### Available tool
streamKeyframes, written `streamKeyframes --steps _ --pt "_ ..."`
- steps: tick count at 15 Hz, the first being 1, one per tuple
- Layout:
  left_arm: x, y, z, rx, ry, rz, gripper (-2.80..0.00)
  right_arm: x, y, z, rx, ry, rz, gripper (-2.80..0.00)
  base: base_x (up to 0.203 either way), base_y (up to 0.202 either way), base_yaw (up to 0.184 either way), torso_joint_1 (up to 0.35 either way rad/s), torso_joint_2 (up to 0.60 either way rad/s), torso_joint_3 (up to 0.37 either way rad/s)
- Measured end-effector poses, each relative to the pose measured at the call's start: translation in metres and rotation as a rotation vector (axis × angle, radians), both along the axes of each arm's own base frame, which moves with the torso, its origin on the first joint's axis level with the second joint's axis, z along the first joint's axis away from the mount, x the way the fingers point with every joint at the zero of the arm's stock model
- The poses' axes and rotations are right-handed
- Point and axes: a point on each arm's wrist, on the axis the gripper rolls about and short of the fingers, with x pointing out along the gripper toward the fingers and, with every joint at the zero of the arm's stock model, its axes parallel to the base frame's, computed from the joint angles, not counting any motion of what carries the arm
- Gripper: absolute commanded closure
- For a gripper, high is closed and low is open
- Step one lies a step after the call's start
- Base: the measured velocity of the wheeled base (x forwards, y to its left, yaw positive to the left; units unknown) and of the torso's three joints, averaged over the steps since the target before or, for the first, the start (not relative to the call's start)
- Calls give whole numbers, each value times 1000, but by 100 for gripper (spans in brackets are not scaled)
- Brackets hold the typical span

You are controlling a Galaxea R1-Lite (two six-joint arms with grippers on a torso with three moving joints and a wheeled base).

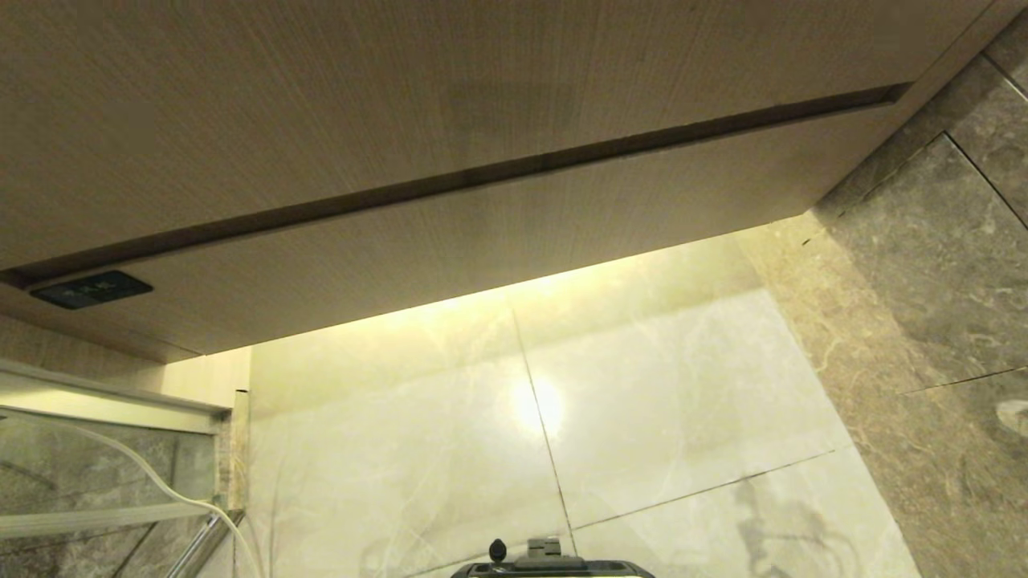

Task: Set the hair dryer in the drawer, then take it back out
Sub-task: Pull open the drawer

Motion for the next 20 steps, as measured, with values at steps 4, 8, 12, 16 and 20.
streamKeyframes --steps 4,8,12,16,20 --pt "0 0 0 0 0 0 0 -19 1 -8 -20 -37 -34 0 0 0 0 0 0 0" --pt "0 0 0 0 0 0 0 -28 2 -16 -20 -95 -25 0 0 0 0 0 0 0" --pt "0 0 0 0 0 0 0 -43 3 -38 -12 -78 -23 0 0 0 0 0 0 0" --pt "0 0 0 0 0 0 0 -63 4 -65 0 -73 -33 0 0 0 0 0 0 0" --pt "0 0 0 0 0 0 0 -101 4 -97 56 -244 -24 0 0 0 0 0 0 0"
